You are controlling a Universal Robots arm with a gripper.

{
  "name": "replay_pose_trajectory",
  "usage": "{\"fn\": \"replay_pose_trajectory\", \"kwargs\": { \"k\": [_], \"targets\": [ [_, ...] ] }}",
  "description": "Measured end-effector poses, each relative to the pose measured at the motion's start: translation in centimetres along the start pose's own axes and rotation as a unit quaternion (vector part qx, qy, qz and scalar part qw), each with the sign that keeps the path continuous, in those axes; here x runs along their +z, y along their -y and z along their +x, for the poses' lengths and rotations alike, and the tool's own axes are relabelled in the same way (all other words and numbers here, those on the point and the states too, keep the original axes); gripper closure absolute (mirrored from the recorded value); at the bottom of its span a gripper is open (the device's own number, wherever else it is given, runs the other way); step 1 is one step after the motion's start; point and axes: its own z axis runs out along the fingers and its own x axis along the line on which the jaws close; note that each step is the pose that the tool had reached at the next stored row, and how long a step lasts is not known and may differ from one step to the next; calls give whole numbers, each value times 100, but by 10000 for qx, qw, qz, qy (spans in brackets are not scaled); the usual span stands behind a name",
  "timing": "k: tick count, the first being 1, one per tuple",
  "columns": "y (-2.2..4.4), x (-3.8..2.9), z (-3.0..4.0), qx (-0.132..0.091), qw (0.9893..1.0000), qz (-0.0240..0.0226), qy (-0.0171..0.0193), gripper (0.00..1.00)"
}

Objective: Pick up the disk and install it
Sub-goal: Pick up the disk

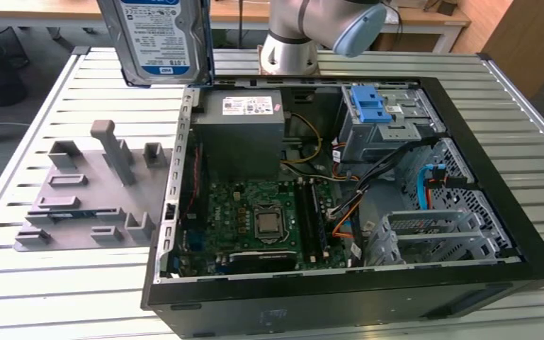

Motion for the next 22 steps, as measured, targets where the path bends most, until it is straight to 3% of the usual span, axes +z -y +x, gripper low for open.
{"fn": "replay_pose_trajectory", "kwargs": {
  "k": [22],
  "targets": [
    [257,-4,2,0,10000,0,0,63]
  ]
}}
